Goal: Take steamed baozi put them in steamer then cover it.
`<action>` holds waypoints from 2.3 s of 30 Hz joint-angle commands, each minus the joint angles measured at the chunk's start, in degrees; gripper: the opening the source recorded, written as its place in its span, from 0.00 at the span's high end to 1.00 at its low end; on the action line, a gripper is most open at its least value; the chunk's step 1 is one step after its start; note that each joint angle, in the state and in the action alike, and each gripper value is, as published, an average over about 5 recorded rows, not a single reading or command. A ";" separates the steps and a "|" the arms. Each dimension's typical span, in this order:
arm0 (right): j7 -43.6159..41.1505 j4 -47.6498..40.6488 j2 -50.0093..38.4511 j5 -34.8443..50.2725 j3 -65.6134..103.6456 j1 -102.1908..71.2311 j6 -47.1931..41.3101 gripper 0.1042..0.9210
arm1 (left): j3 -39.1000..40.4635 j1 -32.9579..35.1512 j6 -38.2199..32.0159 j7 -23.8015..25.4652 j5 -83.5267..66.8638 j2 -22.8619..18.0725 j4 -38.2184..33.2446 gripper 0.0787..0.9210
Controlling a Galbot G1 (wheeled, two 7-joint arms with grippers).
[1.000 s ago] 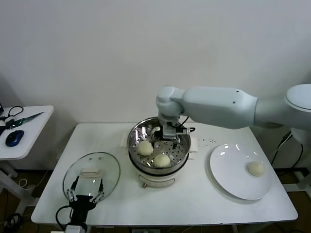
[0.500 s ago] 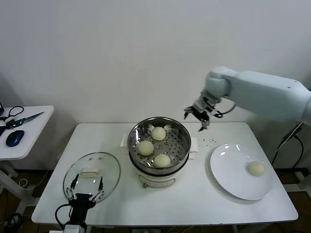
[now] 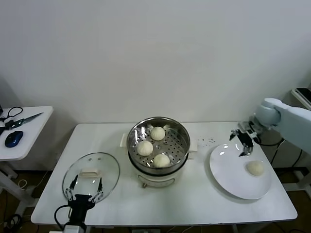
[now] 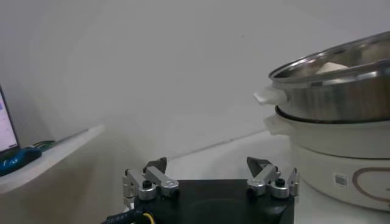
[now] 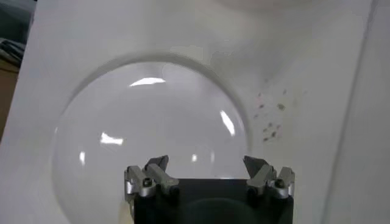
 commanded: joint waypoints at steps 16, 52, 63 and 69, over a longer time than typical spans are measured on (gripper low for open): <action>-0.05 -14.85 0.42 -9.87 18.80 -19.42 2.31 0.12 | 0.26 0.04 0.50 -0.08 1.63 -0.39 0.51 0.12; -2.08 -11.58 0.07 7.46 6.33 -0.93 -1.13 0.27 | 0.67 -0.66 0.68 -0.04 1.98 -0.09 -0.23 0.12; -2.23 -8.24 13.28 33.39 -24.20 33.36 -5.47 0.28 | 2.66 -0.93 0.54 0.00 1.67 0.15 -0.94 0.12; -0.77 -4.92 22.89 46.21 -31.14 39.51 -9.29 0.28 | 3.88 -0.70 0.61 -0.03 1.32 0.58 -2.19 0.12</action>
